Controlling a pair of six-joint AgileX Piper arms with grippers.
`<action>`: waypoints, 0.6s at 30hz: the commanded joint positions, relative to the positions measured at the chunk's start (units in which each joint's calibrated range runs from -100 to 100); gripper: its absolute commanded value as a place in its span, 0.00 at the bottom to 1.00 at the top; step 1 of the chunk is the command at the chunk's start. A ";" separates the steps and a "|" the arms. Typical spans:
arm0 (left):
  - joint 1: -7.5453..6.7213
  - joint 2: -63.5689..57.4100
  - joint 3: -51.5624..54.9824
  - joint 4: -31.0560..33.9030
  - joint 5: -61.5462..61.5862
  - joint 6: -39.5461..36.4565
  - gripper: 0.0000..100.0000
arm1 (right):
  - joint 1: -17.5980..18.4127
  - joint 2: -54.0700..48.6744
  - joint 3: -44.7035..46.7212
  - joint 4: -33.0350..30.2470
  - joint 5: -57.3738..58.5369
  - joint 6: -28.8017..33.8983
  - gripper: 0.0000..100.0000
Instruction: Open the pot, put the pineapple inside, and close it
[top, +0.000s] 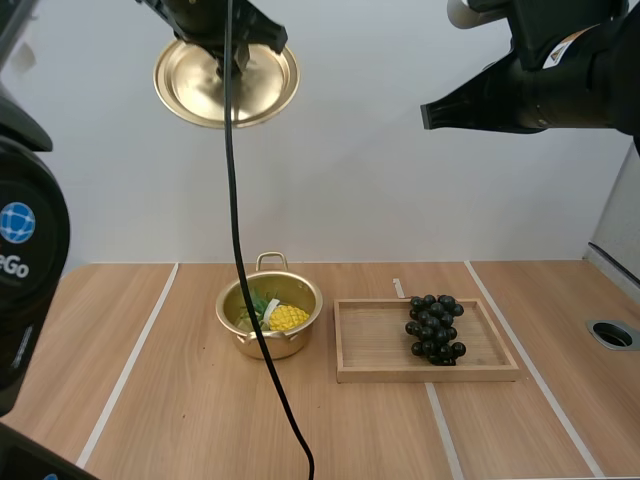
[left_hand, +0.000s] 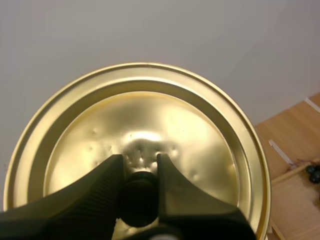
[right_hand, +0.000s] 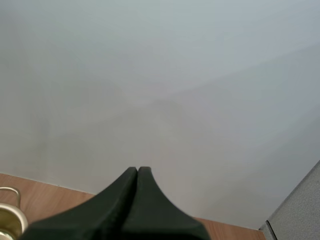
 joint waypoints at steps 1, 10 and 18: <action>-0.20 -0.31 6.34 -2.97 0.00 1.40 0.00 | -0.19 -0.75 -0.20 -0.72 -0.39 0.07 0.00; -0.20 0.38 23.03 -3.72 0.00 6.09 0.00 | -0.19 -0.75 -0.20 -0.72 -1.38 0.07 0.00; -0.20 7.51 27.76 -4.70 0.00 12.27 0.00 | -0.19 -0.75 -0.20 -0.90 -1.58 0.07 0.00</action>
